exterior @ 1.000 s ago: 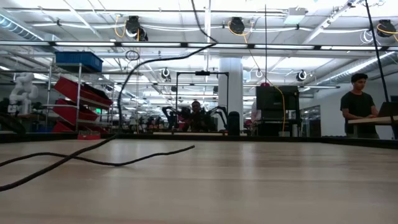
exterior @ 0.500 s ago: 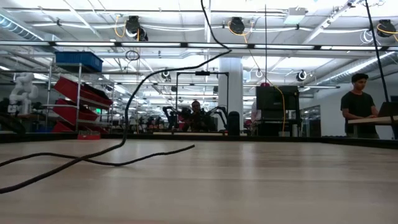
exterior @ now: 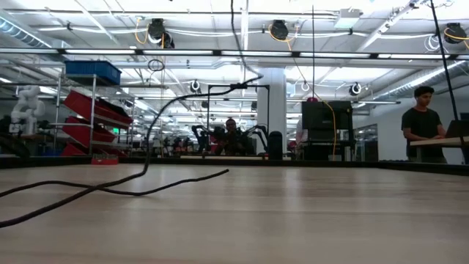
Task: Coil cords
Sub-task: Coil the black wire on the spool
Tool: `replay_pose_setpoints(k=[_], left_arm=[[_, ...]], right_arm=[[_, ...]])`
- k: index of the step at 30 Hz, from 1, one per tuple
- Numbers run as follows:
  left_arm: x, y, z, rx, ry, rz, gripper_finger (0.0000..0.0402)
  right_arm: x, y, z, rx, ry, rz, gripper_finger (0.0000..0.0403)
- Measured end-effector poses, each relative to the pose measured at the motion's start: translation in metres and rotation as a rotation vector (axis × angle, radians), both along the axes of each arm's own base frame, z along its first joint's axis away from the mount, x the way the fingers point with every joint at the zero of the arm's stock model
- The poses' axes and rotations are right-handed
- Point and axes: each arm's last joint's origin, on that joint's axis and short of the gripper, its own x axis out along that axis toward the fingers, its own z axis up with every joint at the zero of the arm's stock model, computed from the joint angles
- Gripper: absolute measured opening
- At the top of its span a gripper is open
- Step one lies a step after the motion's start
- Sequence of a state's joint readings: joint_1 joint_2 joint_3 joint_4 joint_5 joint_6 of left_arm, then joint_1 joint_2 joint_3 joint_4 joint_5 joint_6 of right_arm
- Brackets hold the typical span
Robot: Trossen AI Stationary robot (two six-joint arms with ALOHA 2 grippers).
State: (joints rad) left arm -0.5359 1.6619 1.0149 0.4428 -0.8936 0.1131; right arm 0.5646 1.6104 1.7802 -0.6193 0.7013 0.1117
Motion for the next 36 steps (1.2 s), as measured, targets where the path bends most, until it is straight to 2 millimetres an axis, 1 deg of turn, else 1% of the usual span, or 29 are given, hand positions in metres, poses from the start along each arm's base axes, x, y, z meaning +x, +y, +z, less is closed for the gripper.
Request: replay_pose_setpoints(k=[4, 10, 18, 23, 26, 31, 36], left_arm=[[-0.006, -0.002, 0.000, 0.033, 0.044, 0.015, 0.0006], [-0.022, -0.015, 0.004, 0.049, 0.083, -0.036, 0.0004], [-0.063, -0.029, 0.015, 0.004, 0.157, -0.067, 0.0003], [-0.081, -0.032, 0.024, -0.018, 0.160, -0.087, 0.0003], [-0.088, -0.033, 0.031, -0.023, 0.141, -0.091, 0.0003], [-0.097, -0.028, 0.037, -0.009, 0.157, -0.098, 0.0003], [-0.105, -0.024, 0.049, -0.036, 0.128, -0.109, 0.0003]], right_arm=[[-0.006, 0.010, 0.000, 0.004, 0.000, 0.033, 0.0000], [-0.013, 0.018, -0.004, 0.027, 0.028, 0.037, 0.0000], [-0.020, 0.017, -0.013, 0.064, 0.095, -0.028, 0.0000], [-0.015, 0.021, -0.019, 0.072, 0.109, -0.032, 0.0000], [-0.010, 0.024, -0.025, 0.065, 0.122, -0.036, 0.0000], [0.000, 0.029, -0.037, 0.059, 0.143, -0.049, 0.0000], [0.010, 0.030, -0.048, 0.062, 0.164, -0.073, 0.0000]])
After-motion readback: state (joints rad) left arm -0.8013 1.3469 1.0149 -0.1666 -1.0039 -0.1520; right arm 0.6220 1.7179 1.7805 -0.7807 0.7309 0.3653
